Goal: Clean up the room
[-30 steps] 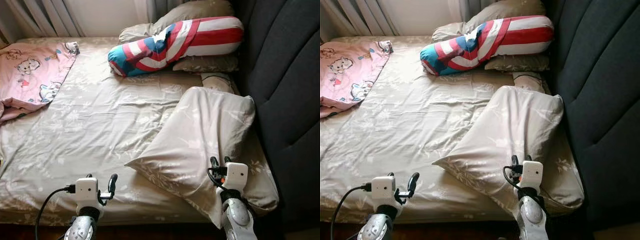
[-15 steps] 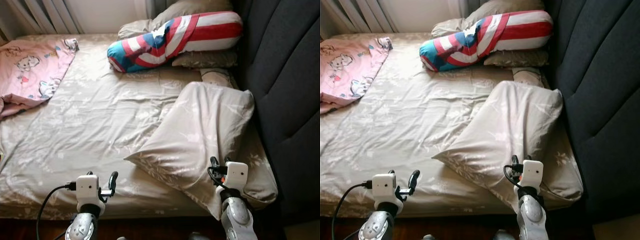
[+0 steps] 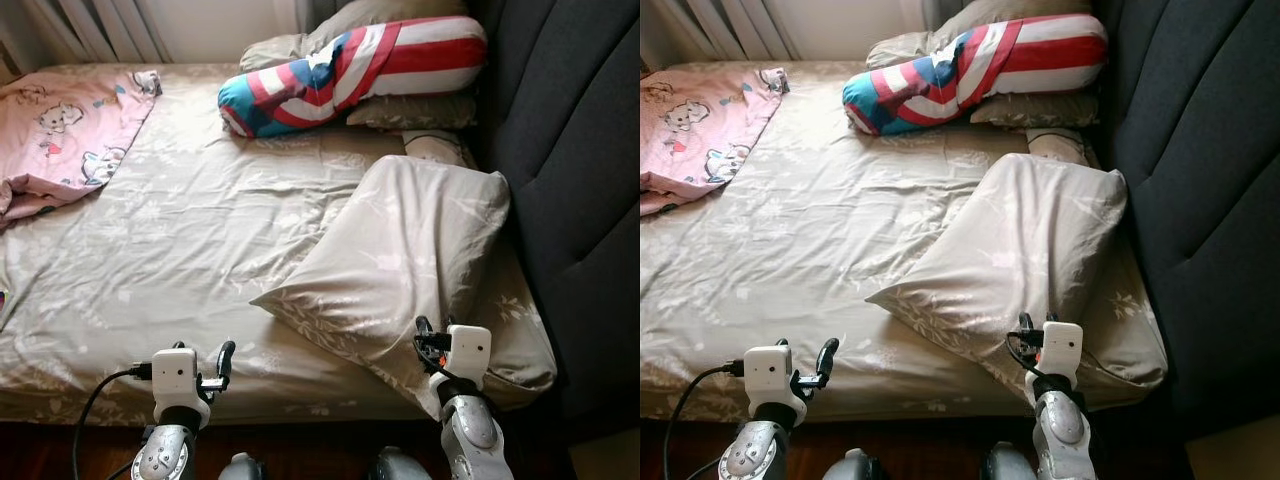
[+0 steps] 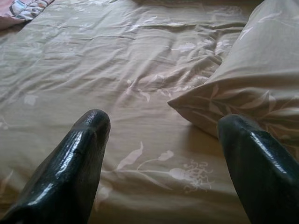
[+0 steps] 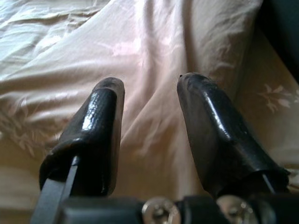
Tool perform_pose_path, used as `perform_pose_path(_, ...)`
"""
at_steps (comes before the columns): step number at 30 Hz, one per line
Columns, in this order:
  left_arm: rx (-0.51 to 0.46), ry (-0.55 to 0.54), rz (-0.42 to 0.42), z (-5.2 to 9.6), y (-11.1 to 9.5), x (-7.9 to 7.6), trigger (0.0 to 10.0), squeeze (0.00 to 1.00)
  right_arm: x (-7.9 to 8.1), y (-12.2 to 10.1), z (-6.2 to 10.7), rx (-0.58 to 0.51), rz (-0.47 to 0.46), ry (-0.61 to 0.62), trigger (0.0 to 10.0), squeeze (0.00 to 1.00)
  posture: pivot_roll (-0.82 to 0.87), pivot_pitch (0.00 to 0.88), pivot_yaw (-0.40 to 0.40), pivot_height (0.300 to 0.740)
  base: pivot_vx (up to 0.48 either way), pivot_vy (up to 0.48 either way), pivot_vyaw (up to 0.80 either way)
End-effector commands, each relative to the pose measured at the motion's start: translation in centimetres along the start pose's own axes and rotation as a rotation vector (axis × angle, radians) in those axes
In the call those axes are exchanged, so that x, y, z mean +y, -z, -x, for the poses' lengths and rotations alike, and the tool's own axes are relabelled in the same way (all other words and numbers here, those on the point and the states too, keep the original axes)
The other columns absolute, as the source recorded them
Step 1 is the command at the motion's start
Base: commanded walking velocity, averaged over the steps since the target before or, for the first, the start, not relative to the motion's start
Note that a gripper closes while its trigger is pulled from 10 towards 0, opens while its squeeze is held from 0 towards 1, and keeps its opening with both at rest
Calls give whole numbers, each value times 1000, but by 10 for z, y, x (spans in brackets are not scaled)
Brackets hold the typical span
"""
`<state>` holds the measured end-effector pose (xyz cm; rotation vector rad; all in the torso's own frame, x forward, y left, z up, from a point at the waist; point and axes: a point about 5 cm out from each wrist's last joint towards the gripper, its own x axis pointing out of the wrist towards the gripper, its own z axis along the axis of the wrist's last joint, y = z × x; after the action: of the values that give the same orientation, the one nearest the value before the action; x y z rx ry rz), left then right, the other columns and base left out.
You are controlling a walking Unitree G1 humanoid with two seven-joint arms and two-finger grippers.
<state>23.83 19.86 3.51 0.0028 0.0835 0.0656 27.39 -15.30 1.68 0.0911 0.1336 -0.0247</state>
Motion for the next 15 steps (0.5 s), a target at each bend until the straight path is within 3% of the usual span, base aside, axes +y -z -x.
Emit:
perform_pose_path(1, 11, -6, 5, 0, 1, 0, 10000, 0, 0, 1, 0, 1, -9, -5, 10000, 0, -113, 156, 13, 663, 0, 0, 0)
perform_pose_path(15, 3, -11, 8, -3, -1, -1, 10000, 0, 0, 2, -4, 6, -12, -7, 10000, 0, -99, 154, 9, 663, 0, 0, 0)
